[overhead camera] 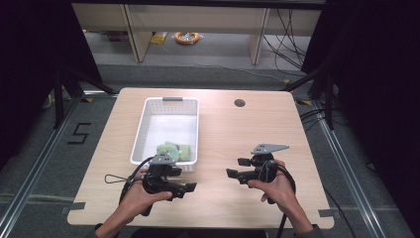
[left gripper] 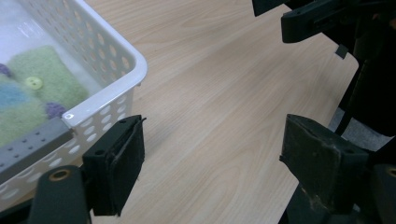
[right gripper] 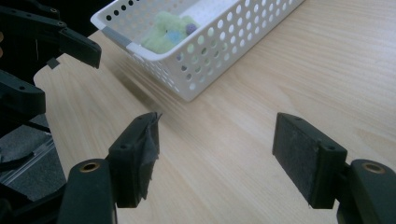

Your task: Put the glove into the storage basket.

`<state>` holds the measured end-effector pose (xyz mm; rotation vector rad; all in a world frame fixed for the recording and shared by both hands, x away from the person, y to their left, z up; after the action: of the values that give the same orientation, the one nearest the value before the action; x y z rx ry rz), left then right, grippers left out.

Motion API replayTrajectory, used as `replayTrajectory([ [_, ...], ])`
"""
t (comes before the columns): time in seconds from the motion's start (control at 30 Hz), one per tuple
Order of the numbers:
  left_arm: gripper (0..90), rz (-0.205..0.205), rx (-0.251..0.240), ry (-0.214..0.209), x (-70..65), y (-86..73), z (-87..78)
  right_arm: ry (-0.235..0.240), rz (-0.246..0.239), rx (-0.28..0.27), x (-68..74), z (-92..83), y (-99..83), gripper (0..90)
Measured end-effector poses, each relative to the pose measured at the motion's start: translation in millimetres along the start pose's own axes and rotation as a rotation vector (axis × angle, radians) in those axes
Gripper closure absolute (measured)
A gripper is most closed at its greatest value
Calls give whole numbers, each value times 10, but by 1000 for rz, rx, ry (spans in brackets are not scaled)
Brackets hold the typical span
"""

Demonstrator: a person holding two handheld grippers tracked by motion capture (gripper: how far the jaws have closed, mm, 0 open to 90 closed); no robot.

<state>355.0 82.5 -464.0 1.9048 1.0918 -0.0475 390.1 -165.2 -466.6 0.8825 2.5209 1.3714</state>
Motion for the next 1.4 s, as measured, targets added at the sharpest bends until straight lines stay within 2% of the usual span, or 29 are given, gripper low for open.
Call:
replayTrajectory([
  [0.07, 213, -6, -5, -1, 3, -30, 13, -3, 52, 13, 45, -14, -34, 322],
  [0.1, 213, -8, -4, -7, 2, -45, 20, -16, 26, 14, 24, -18, -48, 321],
  [0.17, 213, -6, -4, -9, -1, -80, 26, -5, 41, 14, 49, -9, -75, 312],
  [0.2, 212, -1, -5, -7, -3, -96, 30, -10, 13, 5, 25, 0, -87, 303],
  [0.33, 206, 9, -1, -11, -3, -183, 33, -30, 27, 19, 52, -19, -125, 289],
  [0.4, 202, 7, -9, -6, -1, -219, 31, -18, 10, 9, 45, -4, -139, 281],
  [0.47, 195, 15, -6, -17, 0, -251, 27, -12, 28, 9, 74, 0, -158, 279],
  [0.53, 193, 19, -4, -19, -2, -290, 31, -27, -10, 7, 49, -7, -173, 279],
  [0.57, 193, 19, -4, -19, -2, -290, 31, -21, 30, 14, 79, -9, -186, 277],
  [0.6, 193, 30, -2, -3, 5, -340, 42, -15, 23, 13, 77, -5, -197, 277],
  [0.7, 191, 23, 6, -5, 27, -403, 66, -30, 5, 16, 69, -16, -234, 275],
  [0.73, 192, 29, 18, 14, 45, -432, 64, -23, 27, 30, 92, -25, -245, 275],
  [0.77, 191, 41, 22, 30, 65, -466, 76, -33, -7, 19, 69, -24, -257, 275],
  [0.83, 191, 38, 36, 24, 87, -521, 94, -33, 35, 36, 113, -41, -284, 272],
  [0.87, 191, 24, 33, 23, 87, -540, 98, -29, 2, 20, 98, -36, -294, 267],
  [0.93, 190, 23, 33, 23, 113, -584, 105, -21, 29, 22, 133, -44, -317, 253],
  [0.97, 190, 19, 30, 27, 118, -606, 116, -22, 7, 15, 114, -43, -327, 250],
  [1.0, 190, 21, 42, 23, 125, -632, 126, -21, 32, 17, 145, -51, -339, 241],
  [1.03, 189, 17, 48, 25, 128, -650, 132, -19, -2, 6, 120, -45, -350, 232],
  [1.07, 189, 19, 45, 28, 131, -660, 132, -22, 22, 16, 145, -55, -364, 223],
  [1.1, 189, 31, 48, 29, 141, -665, 123, -25, 8, 1, 140, -47, -374, 215],
  [1.13, 188, 19, 43, 28, 136, -670, 120, -28, 17, 4, 149, -50, -393, 210],
  [1.17, 187, 26, 34, 24, 136, -670, 118, -38, -10, 1, 134, -51, -409, 209],
  [1.2, 186, 32, 36, 22, 138, -675, 110, -29, 15, 22, 157, -63, -431, 208],
  [1.23, 185, 16, 34, 27, 129, -689, 103, -23, 24, 5, 168, -48, -447, 207],
  [1.3, 184, 37, 37, 24, 133, -701, 93, -29, -1, 17, 154, -54, -482, 204],
  [1.33, 184, 26, 27, 24, 124, -711, 99, -38, -12, 7, 150, -48, -499, 203],
  [1.37, 184, 31, 32, 23, 125, -720, 88, -33, 13, 17, 182, -51, -518, 202],
  [1.4, 183, 36, 34, 25, 130, -730, 83, -24, -4, 28, 172, -57, -534, 200],
])
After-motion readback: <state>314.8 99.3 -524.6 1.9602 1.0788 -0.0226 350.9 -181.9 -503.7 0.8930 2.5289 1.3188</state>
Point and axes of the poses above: each handheld gripper's, and its own axes: z roughly forward along the jaws, y roughly out of its top, x roughly to its left, the point moved 5 cm from there along z, roughly forward along the jaws, and after that the axes turned 10 degrees about -z, right-handed, at the moved point
